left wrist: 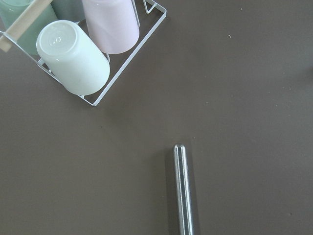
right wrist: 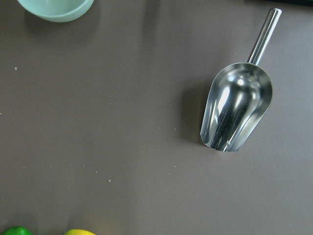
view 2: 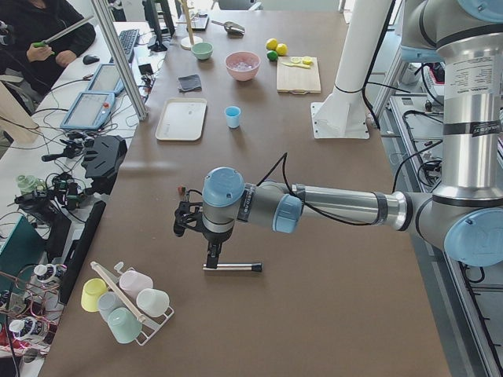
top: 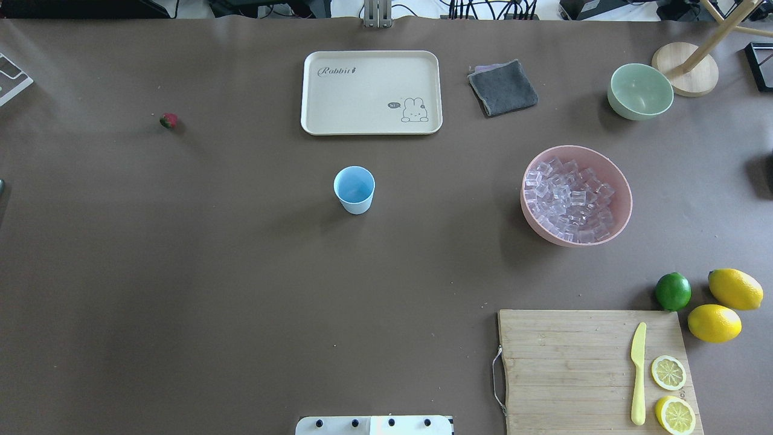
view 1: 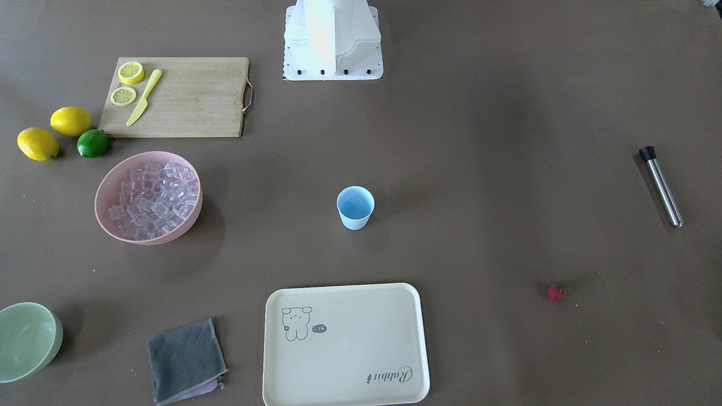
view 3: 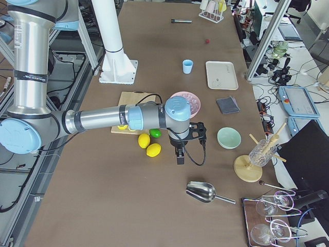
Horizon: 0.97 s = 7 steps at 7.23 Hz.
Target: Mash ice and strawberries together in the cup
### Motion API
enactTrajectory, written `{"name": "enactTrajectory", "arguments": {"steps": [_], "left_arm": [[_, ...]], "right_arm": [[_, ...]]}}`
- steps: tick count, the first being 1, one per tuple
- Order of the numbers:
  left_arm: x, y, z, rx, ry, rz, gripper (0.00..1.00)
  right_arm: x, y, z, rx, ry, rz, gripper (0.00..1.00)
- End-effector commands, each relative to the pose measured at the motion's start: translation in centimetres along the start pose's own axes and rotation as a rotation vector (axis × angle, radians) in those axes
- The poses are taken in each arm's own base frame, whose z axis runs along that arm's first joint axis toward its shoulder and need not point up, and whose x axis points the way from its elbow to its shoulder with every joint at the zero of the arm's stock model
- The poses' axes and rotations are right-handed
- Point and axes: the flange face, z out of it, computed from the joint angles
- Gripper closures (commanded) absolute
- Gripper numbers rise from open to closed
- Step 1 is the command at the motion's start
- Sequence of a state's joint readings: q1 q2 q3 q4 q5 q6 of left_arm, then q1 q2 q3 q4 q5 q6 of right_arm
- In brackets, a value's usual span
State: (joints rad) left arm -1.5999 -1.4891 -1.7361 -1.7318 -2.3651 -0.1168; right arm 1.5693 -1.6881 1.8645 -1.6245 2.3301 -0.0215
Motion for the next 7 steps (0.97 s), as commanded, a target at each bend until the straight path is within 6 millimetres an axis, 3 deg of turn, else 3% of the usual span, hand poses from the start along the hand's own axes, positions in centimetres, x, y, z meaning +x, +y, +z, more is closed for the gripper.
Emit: {"name": "enactTrajectory", "arguments": {"steps": [1, 7], "left_arm": [[0.38, -0.49, -0.24, 0.006, -0.002, 0.011, 0.02], [0.36, -0.61, -0.03, -0.003, 0.005, 0.006, 0.02]], "right_arm": [[-0.04, -0.1, -0.04, 0.001, 0.0, -0.001, 0.0], [0.12, -0.13, -0.27, 0.006, 0.001, 0.002, 0.0]]}}
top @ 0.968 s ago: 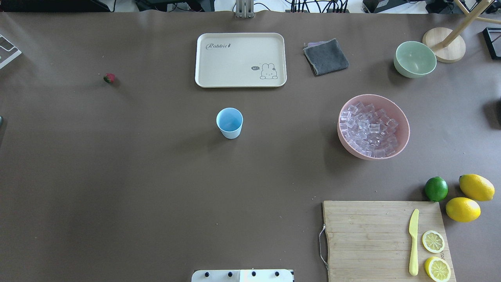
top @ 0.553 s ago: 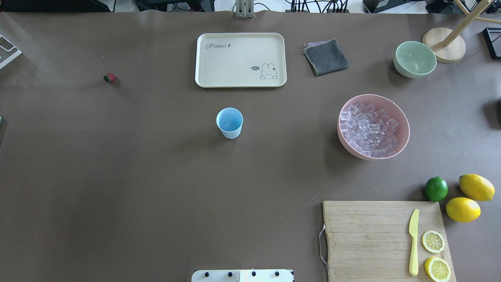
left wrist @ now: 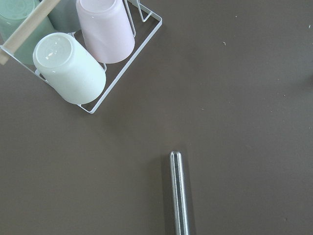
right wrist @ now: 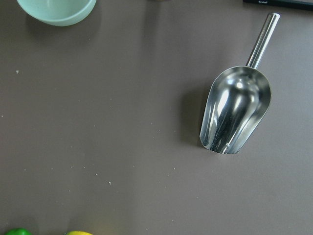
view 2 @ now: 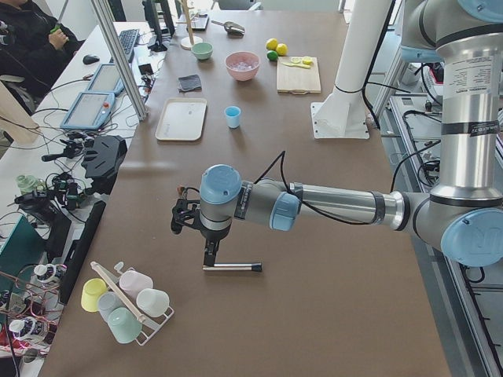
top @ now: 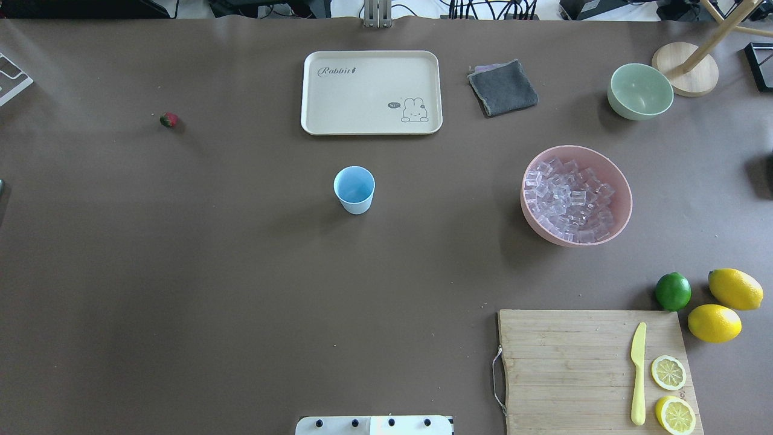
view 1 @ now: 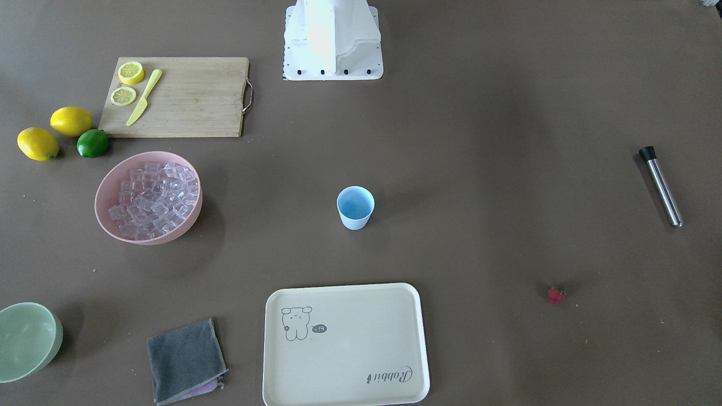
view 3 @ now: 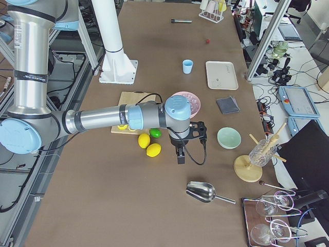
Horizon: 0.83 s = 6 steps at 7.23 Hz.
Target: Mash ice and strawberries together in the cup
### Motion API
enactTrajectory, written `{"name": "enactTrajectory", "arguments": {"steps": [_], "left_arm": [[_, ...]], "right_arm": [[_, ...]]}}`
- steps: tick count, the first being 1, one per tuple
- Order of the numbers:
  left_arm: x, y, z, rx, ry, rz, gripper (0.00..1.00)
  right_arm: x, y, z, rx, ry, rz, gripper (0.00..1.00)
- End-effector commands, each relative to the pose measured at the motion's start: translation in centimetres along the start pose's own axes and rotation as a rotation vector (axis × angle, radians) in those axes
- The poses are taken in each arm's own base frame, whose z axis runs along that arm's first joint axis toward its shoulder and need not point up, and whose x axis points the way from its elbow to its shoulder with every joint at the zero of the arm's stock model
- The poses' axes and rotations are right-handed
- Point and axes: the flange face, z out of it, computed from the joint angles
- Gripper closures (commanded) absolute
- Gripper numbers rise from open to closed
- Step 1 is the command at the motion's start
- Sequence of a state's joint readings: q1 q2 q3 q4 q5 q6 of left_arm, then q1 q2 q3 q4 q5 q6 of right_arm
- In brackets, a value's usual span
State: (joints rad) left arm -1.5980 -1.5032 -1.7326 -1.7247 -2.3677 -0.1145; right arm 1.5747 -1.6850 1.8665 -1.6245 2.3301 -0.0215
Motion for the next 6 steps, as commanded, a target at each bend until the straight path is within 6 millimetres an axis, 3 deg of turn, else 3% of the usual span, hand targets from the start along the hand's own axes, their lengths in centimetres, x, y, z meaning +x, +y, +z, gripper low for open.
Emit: {"name": "enactTrajectory", "arguments": {"steps": [1, 4, 5, 6], "left_arm": [[0.0, -0.1, 0.2, -0.007, 0.001, -0.004, 0.02], [0.9, -0.6, -0.3, -0.007, 0.008, -0.004, 0.02], [0.7, -1.2, 1.7, -0.047, 0.004, -0.009, 0.02], [0.7, -2.0, 2.5, -0.082, -0.002, -0.031, 0.02]], "right_arm": [[0.2, 0.0, 0.2, -0.003, 0.0, 0.004, 0.0], [0.1, -0.1, 0.5, -0.011, -0.001, 0.002, 0.0], [-0.2, -0.1, 0.5, -0.009, -0.024, 0.001, 0.0], [-1.7, -1.9, -0.1, 0.008, -0.029, -0.032, 0.0]]}}
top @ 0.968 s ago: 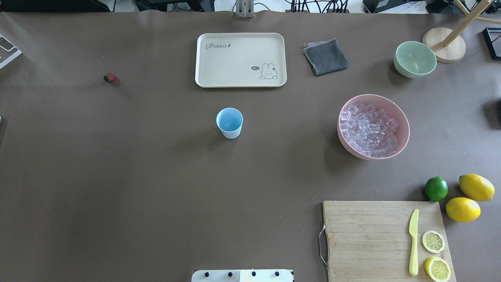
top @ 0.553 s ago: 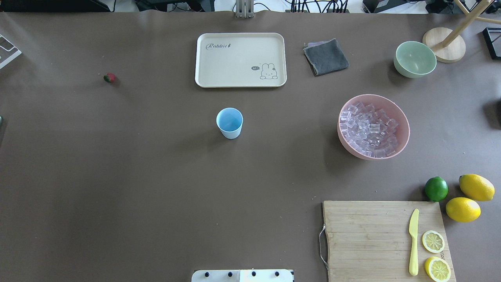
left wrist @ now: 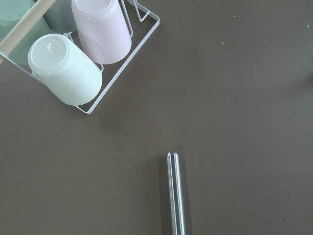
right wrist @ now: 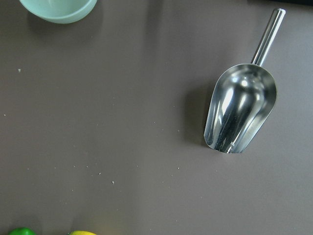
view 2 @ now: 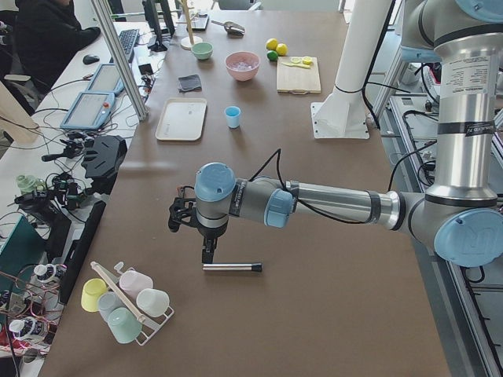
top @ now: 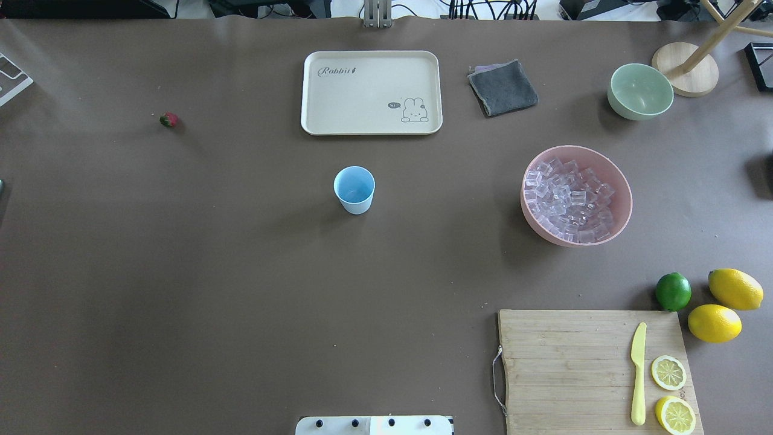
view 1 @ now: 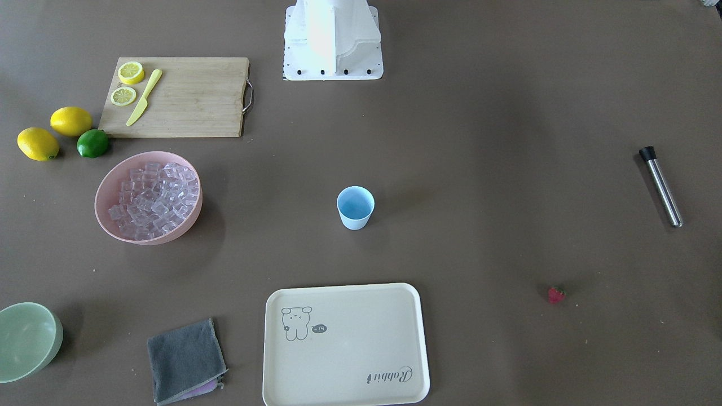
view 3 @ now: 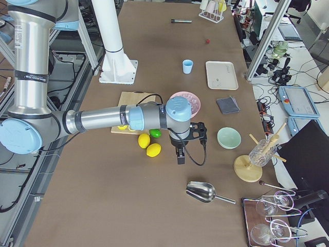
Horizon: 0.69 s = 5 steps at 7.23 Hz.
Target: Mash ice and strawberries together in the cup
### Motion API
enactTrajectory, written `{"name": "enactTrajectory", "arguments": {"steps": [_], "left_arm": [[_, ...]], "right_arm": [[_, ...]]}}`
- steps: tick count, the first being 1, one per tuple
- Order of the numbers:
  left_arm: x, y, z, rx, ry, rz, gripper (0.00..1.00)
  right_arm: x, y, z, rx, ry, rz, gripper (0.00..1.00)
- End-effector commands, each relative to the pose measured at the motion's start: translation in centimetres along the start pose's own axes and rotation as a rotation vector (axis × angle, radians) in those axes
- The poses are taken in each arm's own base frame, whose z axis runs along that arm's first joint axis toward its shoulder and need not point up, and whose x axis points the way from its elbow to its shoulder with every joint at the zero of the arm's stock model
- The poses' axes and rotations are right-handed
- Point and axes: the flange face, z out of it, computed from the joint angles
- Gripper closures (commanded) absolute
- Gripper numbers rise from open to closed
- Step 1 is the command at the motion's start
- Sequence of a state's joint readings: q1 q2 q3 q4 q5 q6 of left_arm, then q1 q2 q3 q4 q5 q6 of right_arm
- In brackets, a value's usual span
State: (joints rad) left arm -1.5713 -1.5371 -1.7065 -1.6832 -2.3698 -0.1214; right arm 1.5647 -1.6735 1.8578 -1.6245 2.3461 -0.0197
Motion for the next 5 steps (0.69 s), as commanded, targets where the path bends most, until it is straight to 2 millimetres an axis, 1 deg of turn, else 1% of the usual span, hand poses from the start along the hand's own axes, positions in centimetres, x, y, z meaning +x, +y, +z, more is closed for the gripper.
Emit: {"name": "enactTrajectory", "arguments": {"steps": [1, 2, 3, 4, 5], "left_arm": [[-0.1, -0.8, 1.2, -0.044, -0.008, -0.025, 0.02], [-0.1, -0.8, 1.2, -0.044, -0.01, -0.025, 0.02], [0.0, -0.9, 1.1, -0.041, -0.008, -0.021, 0.02], [0.3, -0.9, 0.7, -0.033, -0.006, -0.015, 0.02], [0.4, -1.0, 0.8, -0.033, -0.005, -0.015, 0.02]], "right_arm": [[-2.9, -3.4, -0.4, 0.017, -0.008, -0.057, 0.0], [-4.4, -5.8, -1.0, 0.036, -0.018, -0.089, 0.0], [-7.5, -8.6, -1.5, 0.051, -0.025, -0.148, 0.0], [-11.8, -11.4, -2.0, 0.072, -0.035, -0.218, 0.0], [-16.8, -13.3, -0.2, 0.049, -0.052, -0.223, 0.0]]}}
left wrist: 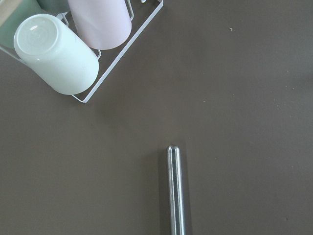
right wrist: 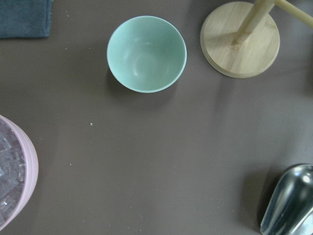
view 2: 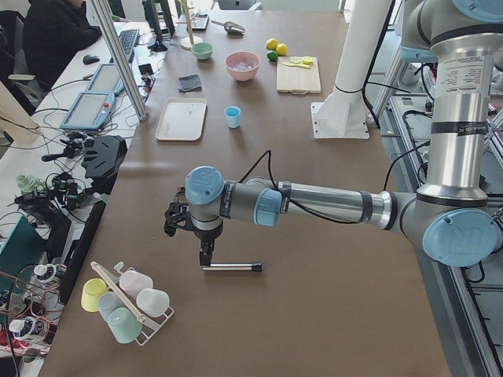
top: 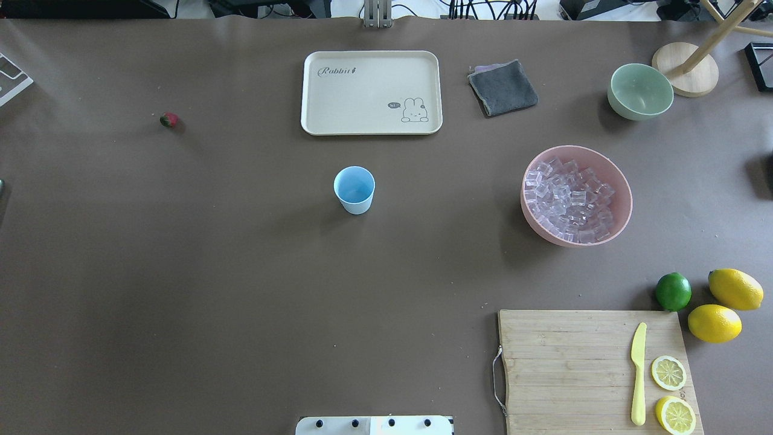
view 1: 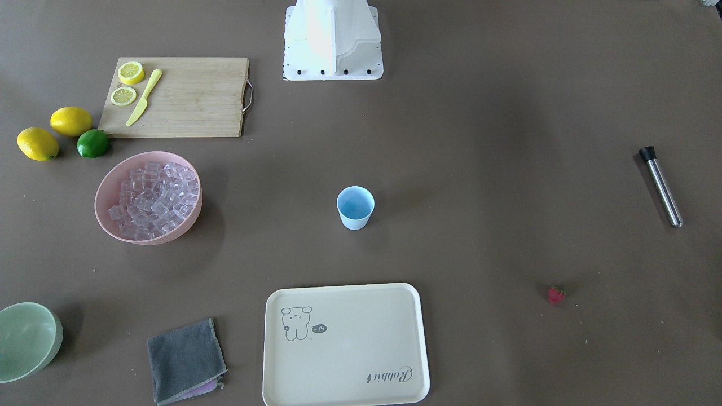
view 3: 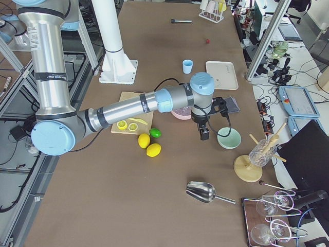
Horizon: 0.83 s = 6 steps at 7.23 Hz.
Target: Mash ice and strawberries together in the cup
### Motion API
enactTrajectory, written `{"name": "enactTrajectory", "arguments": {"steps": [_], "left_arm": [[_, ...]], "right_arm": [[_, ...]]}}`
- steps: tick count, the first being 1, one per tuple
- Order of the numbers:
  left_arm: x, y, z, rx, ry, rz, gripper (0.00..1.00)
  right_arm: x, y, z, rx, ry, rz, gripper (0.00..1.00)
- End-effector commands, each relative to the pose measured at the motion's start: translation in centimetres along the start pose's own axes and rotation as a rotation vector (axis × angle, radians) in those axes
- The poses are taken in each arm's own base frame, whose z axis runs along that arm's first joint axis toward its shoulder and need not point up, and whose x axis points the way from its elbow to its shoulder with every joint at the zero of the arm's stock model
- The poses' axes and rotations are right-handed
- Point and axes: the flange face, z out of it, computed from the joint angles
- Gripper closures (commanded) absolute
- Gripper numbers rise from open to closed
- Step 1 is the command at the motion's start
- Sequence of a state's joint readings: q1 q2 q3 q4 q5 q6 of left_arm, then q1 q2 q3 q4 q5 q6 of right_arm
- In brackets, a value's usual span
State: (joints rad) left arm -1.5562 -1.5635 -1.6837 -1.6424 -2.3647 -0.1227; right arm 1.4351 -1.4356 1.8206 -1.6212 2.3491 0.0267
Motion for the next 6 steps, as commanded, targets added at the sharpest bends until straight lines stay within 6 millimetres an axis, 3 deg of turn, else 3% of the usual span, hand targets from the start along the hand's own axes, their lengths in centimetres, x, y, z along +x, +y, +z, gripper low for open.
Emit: {"name": "enactTrajectory", "arguments": {"steps": [1, 2, 6], "left_arm": [[0.6, -0.7, -0.4, 0.008, 0.006, 0.01, 0.02], [0.9, -0.9, -0.7, 0.015, 0.01, 0.017, 0.02], [0.3, -0.5, -0.2, 0.009, 0.0, 0.023, 0.02]], "right_arm": [[-8.9, -6.4, 2.1, 0.005, 0.003, 0.017, 0.0], [-11.7, -7.1, 2.5, 0.012, 0.012, -0.002, 0.0], [-15.9, -6.5, 2.8, 0.068, 0.048, 0.109, 0.03]]}}
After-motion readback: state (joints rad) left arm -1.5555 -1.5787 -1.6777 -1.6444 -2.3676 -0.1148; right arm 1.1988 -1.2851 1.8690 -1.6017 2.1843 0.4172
